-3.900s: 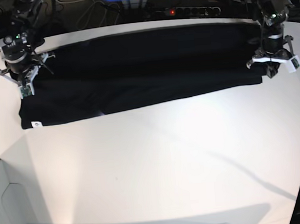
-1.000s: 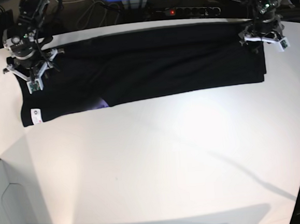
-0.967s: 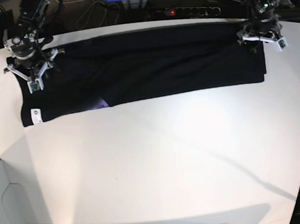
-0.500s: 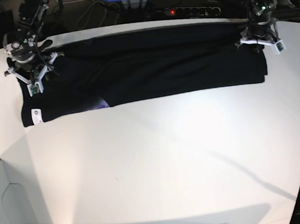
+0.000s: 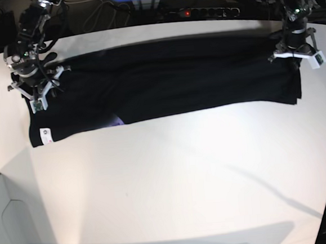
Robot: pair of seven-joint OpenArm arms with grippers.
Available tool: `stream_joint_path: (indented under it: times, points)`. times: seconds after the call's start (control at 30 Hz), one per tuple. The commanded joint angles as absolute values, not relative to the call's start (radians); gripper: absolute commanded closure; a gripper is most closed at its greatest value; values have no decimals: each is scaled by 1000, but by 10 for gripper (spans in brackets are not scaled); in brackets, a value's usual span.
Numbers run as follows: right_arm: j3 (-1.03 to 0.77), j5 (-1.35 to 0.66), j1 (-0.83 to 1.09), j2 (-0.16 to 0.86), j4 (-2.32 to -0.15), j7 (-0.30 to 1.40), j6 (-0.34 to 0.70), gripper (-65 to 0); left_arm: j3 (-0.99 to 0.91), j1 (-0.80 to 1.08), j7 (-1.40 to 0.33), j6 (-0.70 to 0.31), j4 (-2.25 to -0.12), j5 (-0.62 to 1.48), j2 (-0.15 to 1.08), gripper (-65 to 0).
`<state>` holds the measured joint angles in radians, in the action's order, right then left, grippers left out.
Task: Fold the T-shirt properly
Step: 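Grasp the shirt end with the left gripper and fold it toward the right gripper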
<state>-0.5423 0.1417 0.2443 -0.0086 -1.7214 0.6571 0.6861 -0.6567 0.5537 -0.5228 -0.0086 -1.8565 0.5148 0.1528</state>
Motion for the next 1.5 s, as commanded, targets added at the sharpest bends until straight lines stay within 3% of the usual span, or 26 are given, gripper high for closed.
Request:
stream_joint_path:
  times: [0.0, 0.2, 0.43, 0.8, 1.47]
  points:
    - [-545, 168, 245, -2, -1728, 679, 698, -284, -664, 562, -492, 1, -1913, 507, 127, 0]
    - [-536, 168, 245, -7, -1735, 679, 698, -284, -483, 619, -526, 1, -2023, 504, 21, 0]
    - [-512, 168, 245, -5, -1736, 680, 698, -284, -153, 625, -522, 13, -2017, 496, 19, 0]
    - [-512, 168, 245, -5, -1736, 680, 698, -284, 208, 455, -524, 13, -2006, 346, 21, 0]
    - [-510, 168, 225, -1, -1735, 680, 698, -284, 509, 203, -532, 13, -1762, 340, 19, 0]
